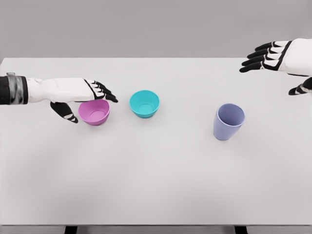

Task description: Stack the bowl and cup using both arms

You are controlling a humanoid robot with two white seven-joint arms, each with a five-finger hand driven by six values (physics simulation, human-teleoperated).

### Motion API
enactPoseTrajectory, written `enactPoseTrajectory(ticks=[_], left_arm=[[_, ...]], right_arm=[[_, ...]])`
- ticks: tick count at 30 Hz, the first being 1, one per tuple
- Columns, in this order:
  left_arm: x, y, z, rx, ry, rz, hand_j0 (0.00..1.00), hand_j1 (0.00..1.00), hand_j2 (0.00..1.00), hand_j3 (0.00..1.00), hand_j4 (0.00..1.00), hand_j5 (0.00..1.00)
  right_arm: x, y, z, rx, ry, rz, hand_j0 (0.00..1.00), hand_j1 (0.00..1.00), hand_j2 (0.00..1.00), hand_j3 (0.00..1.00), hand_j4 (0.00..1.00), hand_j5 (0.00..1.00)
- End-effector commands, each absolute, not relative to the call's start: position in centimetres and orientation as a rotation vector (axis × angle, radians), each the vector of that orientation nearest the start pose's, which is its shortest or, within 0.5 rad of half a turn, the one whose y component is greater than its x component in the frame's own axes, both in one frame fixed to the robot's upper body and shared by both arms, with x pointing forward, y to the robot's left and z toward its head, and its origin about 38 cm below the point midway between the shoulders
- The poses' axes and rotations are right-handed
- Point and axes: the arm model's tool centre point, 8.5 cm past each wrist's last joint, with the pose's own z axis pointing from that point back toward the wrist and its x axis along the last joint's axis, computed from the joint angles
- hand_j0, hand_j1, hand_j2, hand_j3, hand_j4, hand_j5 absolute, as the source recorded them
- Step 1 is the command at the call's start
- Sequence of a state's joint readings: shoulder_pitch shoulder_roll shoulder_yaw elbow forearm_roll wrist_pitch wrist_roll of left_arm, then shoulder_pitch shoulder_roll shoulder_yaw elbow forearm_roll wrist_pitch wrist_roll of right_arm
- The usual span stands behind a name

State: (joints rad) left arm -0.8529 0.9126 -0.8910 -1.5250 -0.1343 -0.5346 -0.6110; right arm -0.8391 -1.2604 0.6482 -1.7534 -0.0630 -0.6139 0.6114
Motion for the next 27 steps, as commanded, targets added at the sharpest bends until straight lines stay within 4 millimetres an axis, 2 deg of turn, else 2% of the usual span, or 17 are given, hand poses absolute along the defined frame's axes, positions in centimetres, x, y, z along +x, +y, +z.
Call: enactPoseTrajectory(ticks=[1, 8, 18, 21, 23, 27], left_arm=[[43.0, 27.9, 24.2, 0.199, -1.351, -2.149, 1.00, 1.00, 1.00, 1.00, 1.00, 1.00], [44.0, 28.4, 23.9, 0.259, -1.270, -2.029, 1.00, 1.00, 1.00, 1.00, 1.00, 1.00], [44.1, 27.2, 22.3, 0.279, -1.222, -2.071, 1.00, 1.00, 1.00, 1.00, 1.00, 1.00], [44.0, 27.2, 22.0, 0.278, -1.215, -2.077, 1.00, 1.00, 1.00, 1.00, 1.00, 1.00], [44.0, 27.1, 21.8, 0.273, -1.209, -2.083, 1.00, 1.00, 1.00, 1.00, 1.00, 1.00], [44.5, 27.2, 21.0, 0.274, -1.189, -2.073, 1.00, 1.00, 1.00, 1.00, 1.00, 1.00]], right_arm=[[36.9, -33.4, 37.3, 0.530, 2.057, -2.883, 1.00, 1.00, 1.00, 1.00, 1.00, 1.00], [36.9, -33.6, 37.4, 0.541, 2.051, -2.887, 1.00, 1.00, 1.00, 1.00, 1.00, 1.00], [36.8, -33.8, 37.8, 0.563, 2.043, -2.885, 1.00, 1.00, 1.00, 1.00, 1.00, 1.00], [36.8, -33.8, 37.8, 0.567, 2.041, -2.885, 1.00, 1.00, 1.00, 1.00, 1.00, 1.00], [36.7, -33.9, 39.0, 0.609, 2.056, -2.846, 1.00, 1.00, 1.00, 1.00, 1.00, 1.00], [36.8, -33.9, 38.9, 0.607, 2.061, -2.846, 1.00, 1.00, 1.00, 1.00, 1.00, 1.00]])
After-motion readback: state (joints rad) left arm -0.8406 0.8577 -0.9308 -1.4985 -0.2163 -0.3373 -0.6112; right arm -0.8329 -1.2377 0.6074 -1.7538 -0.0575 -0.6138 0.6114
